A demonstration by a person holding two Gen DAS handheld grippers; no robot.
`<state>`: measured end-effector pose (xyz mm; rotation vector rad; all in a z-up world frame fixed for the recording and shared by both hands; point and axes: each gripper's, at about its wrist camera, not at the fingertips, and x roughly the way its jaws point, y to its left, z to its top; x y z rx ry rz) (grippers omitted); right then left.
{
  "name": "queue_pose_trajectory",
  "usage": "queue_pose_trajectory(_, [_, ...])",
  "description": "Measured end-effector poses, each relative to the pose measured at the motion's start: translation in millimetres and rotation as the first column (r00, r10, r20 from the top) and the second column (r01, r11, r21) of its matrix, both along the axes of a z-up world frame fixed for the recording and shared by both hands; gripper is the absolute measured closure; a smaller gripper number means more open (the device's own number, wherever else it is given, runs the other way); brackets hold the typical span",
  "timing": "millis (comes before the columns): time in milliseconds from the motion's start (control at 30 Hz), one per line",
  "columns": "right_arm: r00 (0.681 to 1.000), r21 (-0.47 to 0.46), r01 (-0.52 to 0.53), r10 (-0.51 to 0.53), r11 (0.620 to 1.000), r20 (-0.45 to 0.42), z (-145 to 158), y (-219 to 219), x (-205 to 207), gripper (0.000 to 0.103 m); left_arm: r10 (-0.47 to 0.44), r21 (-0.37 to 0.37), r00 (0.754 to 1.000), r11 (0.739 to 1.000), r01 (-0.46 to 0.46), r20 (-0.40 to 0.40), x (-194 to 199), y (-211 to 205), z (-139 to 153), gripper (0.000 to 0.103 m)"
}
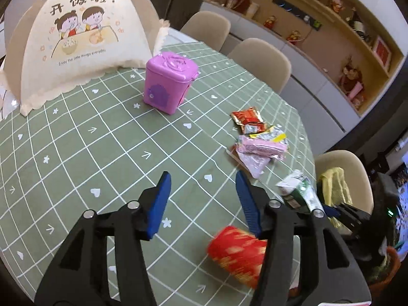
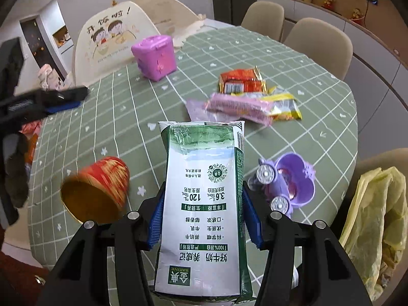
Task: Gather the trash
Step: 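Grasp the red paper cup by its rim with the left tool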
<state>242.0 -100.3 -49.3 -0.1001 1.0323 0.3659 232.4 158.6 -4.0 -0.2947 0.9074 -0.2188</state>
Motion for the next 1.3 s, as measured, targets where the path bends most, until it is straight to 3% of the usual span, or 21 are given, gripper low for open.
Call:
queue_pose_trajectory(167, [0.999, -0.015, 0.002, -0.002, 1.000, -0.043, -15.9, -1.0, 1.4, 0.052, -0.129, -0.029, 0.992, 0.991, 0.129, -0.011, -23.2, -12.3, 0.7, 0.047])
queue_pose_trajectory(367, [0.999, -0.020, 0.000, -0.001, 1.000, -0.042, -17.3, -6.7, -0.1, 0.052, -0.309, 0.064, 0.950, 0.948, 0.311, -0.050, -51.4, -61.1, -7.6, 0.047])
queue_pose_trajectory(567, [1.000, -0.001, 0.005, -0.005, 1.000, -0.025, -5.3, -23.3, 8.4, 0.052, -0.390, 0.134, 0.918, 0.908, 0.397, -0.075, -83.5, -90.4, -15.1, 0.047])
queue_pose_trajectory(800, [0.999, 0.016, -0.043, 0.044, 0.999, -0.031, -6.5, -22.5, 19.9, 0.052, -0.299, 0.331, 0.946, 0.886, 0.325, -0.128, -93.0, -108.0, -40.5, 0.047])
queue_pose_trajectory(1167, [0.986, 0.014, -0.131, 0.132, 0.991, -0.099, -32.5, 12.2, 26.4, 0.052, -0.176, 0.327, 0.977, 0.922, 0.206, -0.120, -84.4, -81.6, -42.9, 0.047])
queue_pose_trajectory(1300, [0.984, 0.003, -0.131, 0.130, 0.991, -0.119, -42.3, 20.7, 28.5, 0.052, -0.047, 0.332, 0.995, 0.940, 0.075, -0.092, -82.2, -47.7, -44.6, 0.047])
